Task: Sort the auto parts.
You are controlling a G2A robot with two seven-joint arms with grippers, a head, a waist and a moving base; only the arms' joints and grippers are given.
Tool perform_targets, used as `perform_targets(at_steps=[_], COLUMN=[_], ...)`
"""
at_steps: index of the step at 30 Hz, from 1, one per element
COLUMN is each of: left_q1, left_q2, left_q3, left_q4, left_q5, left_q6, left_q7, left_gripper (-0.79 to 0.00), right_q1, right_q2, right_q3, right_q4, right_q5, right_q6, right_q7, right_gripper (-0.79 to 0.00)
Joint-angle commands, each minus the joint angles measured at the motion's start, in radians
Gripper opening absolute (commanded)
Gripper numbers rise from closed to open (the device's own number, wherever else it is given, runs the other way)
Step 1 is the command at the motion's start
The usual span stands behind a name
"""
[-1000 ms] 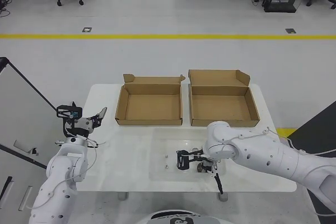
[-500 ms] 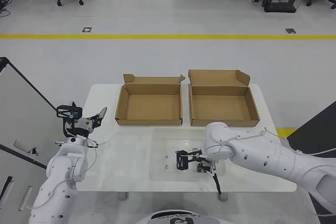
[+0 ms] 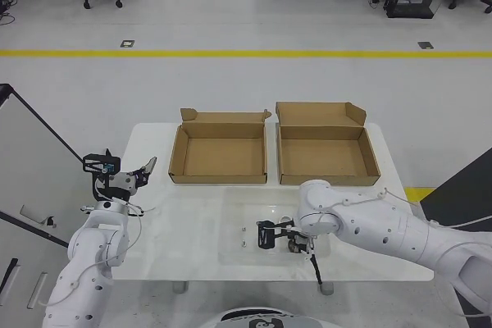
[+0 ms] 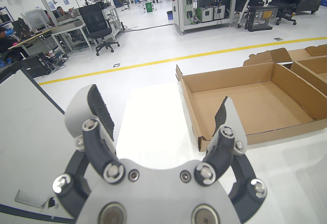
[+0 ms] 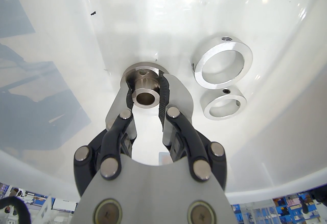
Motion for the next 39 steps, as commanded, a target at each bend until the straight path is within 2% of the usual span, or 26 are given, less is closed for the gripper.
perform_targets(at_steps=[1, 9, 17, 23, 35, 37, 39], left_q1=[0.0, 0.0, 0.0, 0.0, 0.0, 0.0, 0.0], left_q2=[0.0, 0.0, 0.0, 0.0, 0.0, 0.0, 0.0], left_q3=[0.0, 0.0, 0.0, 0.0, 0.0, 0.0, 0.0], left_q4=[0.0, 0.0, 0.0, 0.0, 0.0, 0.0, 0.0], left_q5=[0.0, 0.0, 0.0, 0.0, 0.0, 0.0, 0.0], left_q6=[0.0, 0.0, 0.0, 0.0, 0.0, 0.0, 0.0], left_q7=[0.0, 0.0, 0.0, 0.0, 0.0, 0.0, 0.0], left_gripper=[0.0, 0.0, 0.0, 0.0, 0.0, 0.0, 0.0], right_q1=[0.007, 0.088, 0.218, 0.307, 0.307, 0.297, 0.29], right_q2=[0.001, 0.031, 0.105, 0.161, 0.161, 0.162, 0.166], right_q3=[0.0, 0.015, 0.092, 0.118, 0.118, 0.121, 0.154], right_q4=[-0.007, -0.099, -0.278, -0.332, -0.332, -0.326, -0.297], right_q5=[0.007, 0.078, 0.212, 0.351, 0.351, 0.33, 0.373], right_q6=[0.003, 0.049, 0.127, 0.128, 0.128, 0.132, 0.148], right_q7=[0.003, 0.049, 0.127, 0.127, 0.127, 0.097, 0.035], right_gripper=[-0.785, -0.785, -0.785, -0.785, -0.785, -0.785, -0.785])
